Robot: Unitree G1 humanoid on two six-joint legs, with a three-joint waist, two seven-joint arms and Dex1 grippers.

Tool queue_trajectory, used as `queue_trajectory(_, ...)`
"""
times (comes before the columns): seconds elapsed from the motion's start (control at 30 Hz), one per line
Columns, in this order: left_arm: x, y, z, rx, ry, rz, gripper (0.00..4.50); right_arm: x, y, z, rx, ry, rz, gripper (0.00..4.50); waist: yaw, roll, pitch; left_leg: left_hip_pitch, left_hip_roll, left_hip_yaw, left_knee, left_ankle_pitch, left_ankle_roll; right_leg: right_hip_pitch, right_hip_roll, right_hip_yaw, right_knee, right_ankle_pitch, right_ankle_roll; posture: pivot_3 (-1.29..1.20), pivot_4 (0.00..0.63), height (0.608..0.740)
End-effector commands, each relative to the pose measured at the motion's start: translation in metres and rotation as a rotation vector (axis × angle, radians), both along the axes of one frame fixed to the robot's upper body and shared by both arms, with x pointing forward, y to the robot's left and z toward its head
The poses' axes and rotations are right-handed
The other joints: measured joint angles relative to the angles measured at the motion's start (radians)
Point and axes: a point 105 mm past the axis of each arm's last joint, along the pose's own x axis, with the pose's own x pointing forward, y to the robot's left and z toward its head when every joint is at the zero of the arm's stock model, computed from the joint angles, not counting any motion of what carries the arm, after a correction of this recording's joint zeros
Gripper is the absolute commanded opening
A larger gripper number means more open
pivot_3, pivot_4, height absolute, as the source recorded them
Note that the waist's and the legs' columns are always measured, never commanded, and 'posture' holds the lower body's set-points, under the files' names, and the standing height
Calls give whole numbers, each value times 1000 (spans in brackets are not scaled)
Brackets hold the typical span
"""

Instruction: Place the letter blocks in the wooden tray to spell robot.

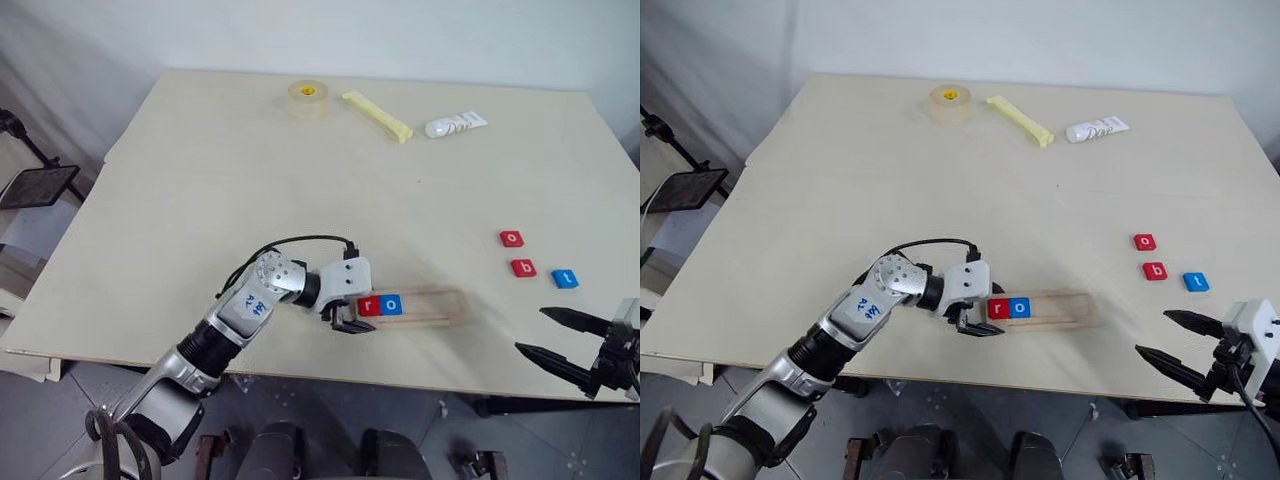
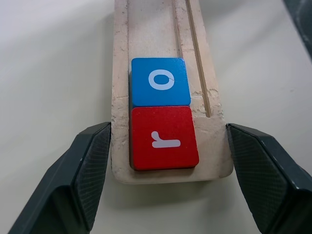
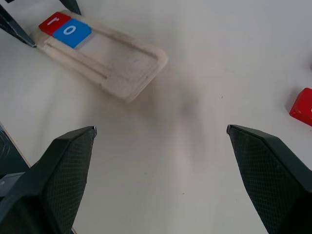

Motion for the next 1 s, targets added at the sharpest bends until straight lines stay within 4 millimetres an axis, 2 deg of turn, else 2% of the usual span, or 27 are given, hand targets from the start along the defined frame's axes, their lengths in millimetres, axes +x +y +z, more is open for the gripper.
queue_trajectory(0.03, 0, -7, 9, -3, -47, -33, 3403, -2, 1, 12, 8, -52, -16, 4500, 0, 0, 0, 0, 0, 0, 0, 0, 0, 0, 0, 0, 0, 0, 0, 0, 150, 740)
queue_trajectory(0.1, 3, -8, 8, -1, -51, -17, 3403, -2, 2, 12, 11, -54, -21, 4500, 1, 0, 0, 0, 0, 0, 0, 0, 0, 0, 0, 0, 0, 0, 0, 0, 150, 740)
queue_trajectory(0.13, 6, -9, 8, -1, -53, -5, 4152, -2, 2, 12, 12, -55, -23, 4500, 2, 0, 0, 0, 0, 0, 0, 0, 0, 0, 0, 0, 0, 0, 0, 0, 150, 740)
queue_trajectory(0.2, 9, -10, 9, -2, -59, 1, 4482, -3, 3, 12, 17, -56, -30, 4500, 2, 0, 0, 0, 0, 0, 0, 0, 0, 0, 0, 0, 0, 0, 0, 0, 150, 740)
queue_trajectory(0.4, 10, -14, 10, -13, -64, 2, 4482, -4, 3, 12, 22, -55, -42, 4500, 1, 0, 0, 0, 0, 0, 0, 0, 0, 0, 0, 0, 0, 0, 0, 0, 150, 740)
queue_trajectory(0.57, 7, -7, 24, -91, -72, 15, 4482, -6, 7, 14, 30, -56, -45, 4500, 0, 0, 0, 0, 0, 0, 0, 0, 0, 0, 0, 0, 0, 0, 0, 0, 150, 740)
queue_trajectory(0.93, -19, 49, 29, -130, -13, 66, 4482, -10, 2, 21, 55, -64, -116, 4500, -2, 1, 0, 1, 0, -1, 1, 0, 0, 1, -1, 5, 1, 0, 0, 0, 150, 740)
queue_trajectory(1.0, -21, 63, 29, -194, -16, 97, 4482, -4, -8, 24, 87, -92, -210, 4500, -2, 1, 0, 1, 0, -2, 1, 0, 0, 1, -1, 6, 1, 0, 0, 0, 150, 740)
